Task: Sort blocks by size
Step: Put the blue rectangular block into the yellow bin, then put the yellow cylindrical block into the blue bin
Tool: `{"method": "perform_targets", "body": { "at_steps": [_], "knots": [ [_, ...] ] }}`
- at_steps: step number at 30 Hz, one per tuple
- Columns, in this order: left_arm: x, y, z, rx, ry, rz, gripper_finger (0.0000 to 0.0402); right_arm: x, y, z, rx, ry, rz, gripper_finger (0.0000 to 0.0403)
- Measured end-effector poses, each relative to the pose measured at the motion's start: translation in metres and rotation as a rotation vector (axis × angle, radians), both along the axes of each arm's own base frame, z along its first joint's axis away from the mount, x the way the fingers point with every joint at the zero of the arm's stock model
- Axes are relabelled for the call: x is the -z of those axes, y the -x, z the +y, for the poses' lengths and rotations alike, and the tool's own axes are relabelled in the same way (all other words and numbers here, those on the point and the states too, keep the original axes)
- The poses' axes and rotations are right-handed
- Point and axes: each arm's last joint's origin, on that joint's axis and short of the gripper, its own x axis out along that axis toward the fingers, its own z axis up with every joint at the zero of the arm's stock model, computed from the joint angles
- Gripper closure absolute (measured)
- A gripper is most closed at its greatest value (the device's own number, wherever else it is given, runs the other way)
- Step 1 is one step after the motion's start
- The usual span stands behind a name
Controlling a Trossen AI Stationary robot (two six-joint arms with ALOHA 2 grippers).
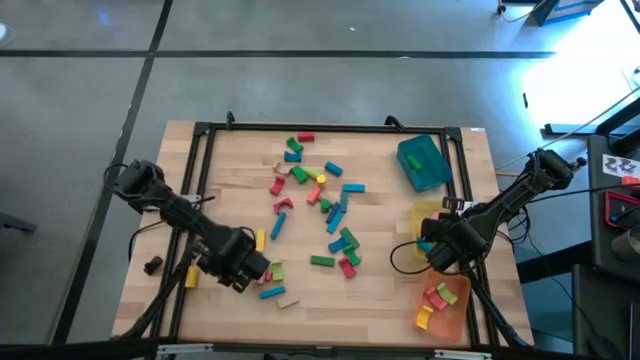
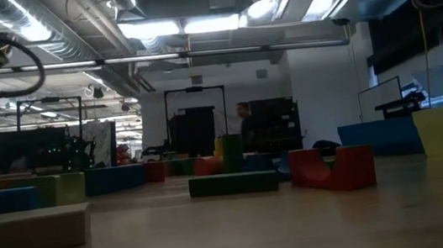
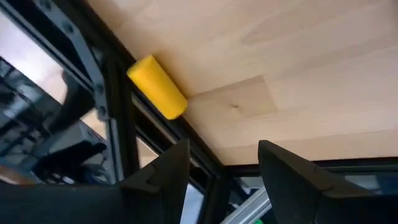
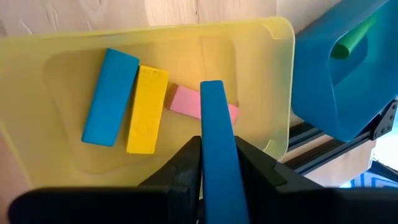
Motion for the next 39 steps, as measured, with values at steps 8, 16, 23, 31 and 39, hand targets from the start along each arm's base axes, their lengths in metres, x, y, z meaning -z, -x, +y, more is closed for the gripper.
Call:
{"method": "perform_targets", "body": {
  "at_steps": [8, 16, 23, 31, 39],
  "knots": [
    [0.0, 0.023, -0.03, -0.149, -0.134, 0.073, 0.0227, 0.0, -0.001, 0.001, -0.003, -0.01, -0.006, 0.0322],
    [0.001, 0.04, -0.053, -0.226, -0.19, 0.081, 0.0227, 0.001, -0.003, 0.003, 0.002, -0.049, -0.019, 0.0317],
    [0.006, 0.046, -0.064, -0.268, -0.233, 0.077, 0.0227, 0.001, -0.003, 0.003, -0.002, -0.039, -0.027, 0.0261],
    [0.029, 0.043, -0.07, -0.284, -0.341, 0.125, 0.0227, 0.002, -0.006, 0.005, -0.005, -0.054, -0.063, 0.022],
    [0.057, 0.041, -0.073, -0.312, -0.481, 0.18, 0.0227, 0.003, -0.01, 0.008, -0.006, -0.088, -0.107, 0.0217]
  ]
}}
